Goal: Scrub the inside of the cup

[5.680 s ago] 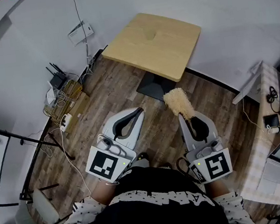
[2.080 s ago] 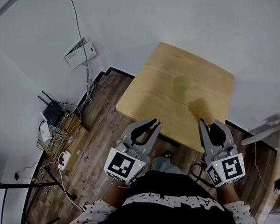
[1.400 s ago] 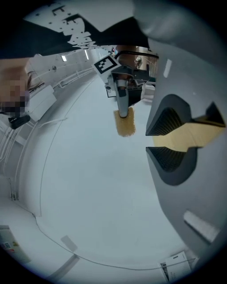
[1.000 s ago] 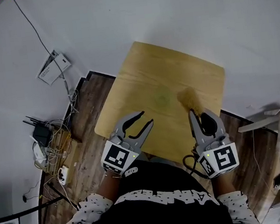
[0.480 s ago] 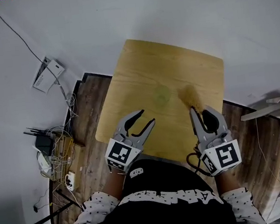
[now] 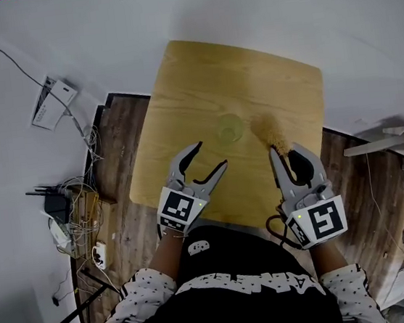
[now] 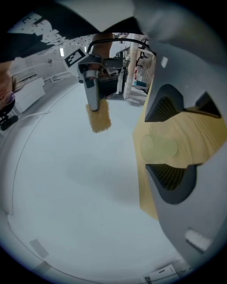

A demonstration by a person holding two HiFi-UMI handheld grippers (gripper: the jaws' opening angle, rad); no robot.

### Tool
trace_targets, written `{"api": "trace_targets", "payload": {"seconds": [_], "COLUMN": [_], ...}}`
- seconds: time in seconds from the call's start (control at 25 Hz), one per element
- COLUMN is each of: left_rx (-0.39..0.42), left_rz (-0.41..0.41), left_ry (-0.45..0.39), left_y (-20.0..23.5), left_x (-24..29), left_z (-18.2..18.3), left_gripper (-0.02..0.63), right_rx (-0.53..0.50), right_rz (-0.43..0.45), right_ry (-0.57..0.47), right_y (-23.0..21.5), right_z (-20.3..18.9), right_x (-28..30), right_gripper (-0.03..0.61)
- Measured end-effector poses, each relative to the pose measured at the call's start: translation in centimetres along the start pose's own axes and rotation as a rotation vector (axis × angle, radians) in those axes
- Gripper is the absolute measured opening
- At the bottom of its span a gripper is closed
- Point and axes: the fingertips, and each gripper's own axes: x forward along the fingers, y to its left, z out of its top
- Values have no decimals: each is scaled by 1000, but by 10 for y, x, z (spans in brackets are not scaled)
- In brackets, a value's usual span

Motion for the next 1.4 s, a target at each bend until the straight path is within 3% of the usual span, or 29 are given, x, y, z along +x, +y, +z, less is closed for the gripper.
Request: {"api": "trace_targets", "payload": {"seconds": [0.36, 0.64, 1.08, 1.4], "left_rx": [-14, -7, -48, -18], "left_rz": [-22, -66, -119, -148], "left_ry": [35, 75, 109, 127], "left_y": [7, 8, 12, 6], "left_x": [34, 56, 91, 103], "left_z": [-26, -47, -62, -65], "left_gripper": [322, 397, 419, 431], "right_rx": [14, 34, 56, 70], "right_rz": [-40, -74, -111, -131], "right_ry": [35, 56, 83, 102], "right_y": [-10, -17, -27, -38], "right_z": [-11, -19, -23, -28], "right_x": [0, 0, 9, 19], "right_gripper": [66, 66, 66, 66]}}
